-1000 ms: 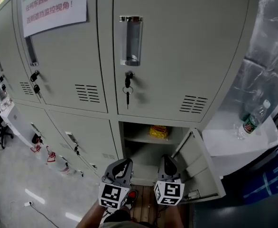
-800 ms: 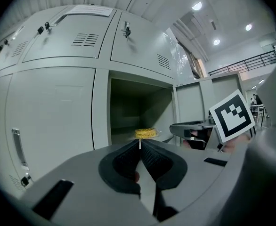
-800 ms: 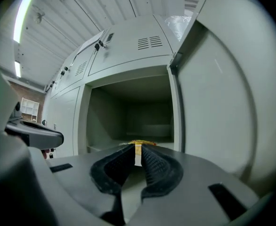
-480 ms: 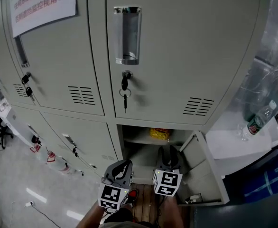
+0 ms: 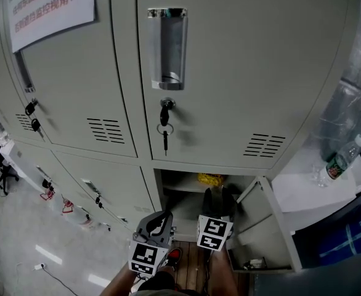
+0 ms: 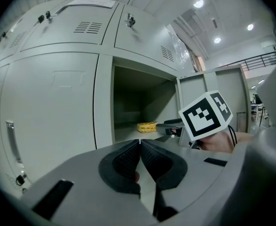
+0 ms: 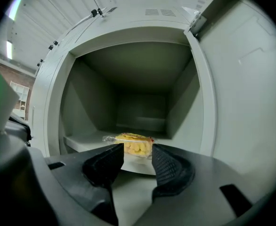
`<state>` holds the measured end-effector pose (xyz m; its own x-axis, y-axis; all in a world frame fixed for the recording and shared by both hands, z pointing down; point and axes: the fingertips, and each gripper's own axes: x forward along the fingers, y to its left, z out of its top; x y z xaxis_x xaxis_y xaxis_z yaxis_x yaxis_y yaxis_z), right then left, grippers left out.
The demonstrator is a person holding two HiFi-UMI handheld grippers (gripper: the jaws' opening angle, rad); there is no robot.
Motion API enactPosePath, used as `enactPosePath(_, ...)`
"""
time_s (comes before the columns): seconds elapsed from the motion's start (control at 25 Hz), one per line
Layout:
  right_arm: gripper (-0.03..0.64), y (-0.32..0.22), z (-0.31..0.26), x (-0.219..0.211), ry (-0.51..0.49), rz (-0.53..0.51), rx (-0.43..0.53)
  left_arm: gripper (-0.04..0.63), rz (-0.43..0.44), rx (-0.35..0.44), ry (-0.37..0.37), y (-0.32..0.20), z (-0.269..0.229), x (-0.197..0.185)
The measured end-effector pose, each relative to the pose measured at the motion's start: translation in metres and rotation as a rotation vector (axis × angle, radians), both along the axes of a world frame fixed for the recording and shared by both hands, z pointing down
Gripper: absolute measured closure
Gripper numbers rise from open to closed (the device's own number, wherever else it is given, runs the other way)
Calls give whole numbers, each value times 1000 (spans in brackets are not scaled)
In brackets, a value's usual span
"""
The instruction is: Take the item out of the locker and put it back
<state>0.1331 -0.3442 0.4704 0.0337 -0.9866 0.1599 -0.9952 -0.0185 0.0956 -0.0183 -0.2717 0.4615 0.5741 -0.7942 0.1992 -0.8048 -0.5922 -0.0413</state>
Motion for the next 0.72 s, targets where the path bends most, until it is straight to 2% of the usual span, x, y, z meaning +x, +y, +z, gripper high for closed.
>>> enactPosePath(0.72, 389, -22, 2, -1, -12, 38, -13, 563, -3, -22, 2, -11, 12, -8)
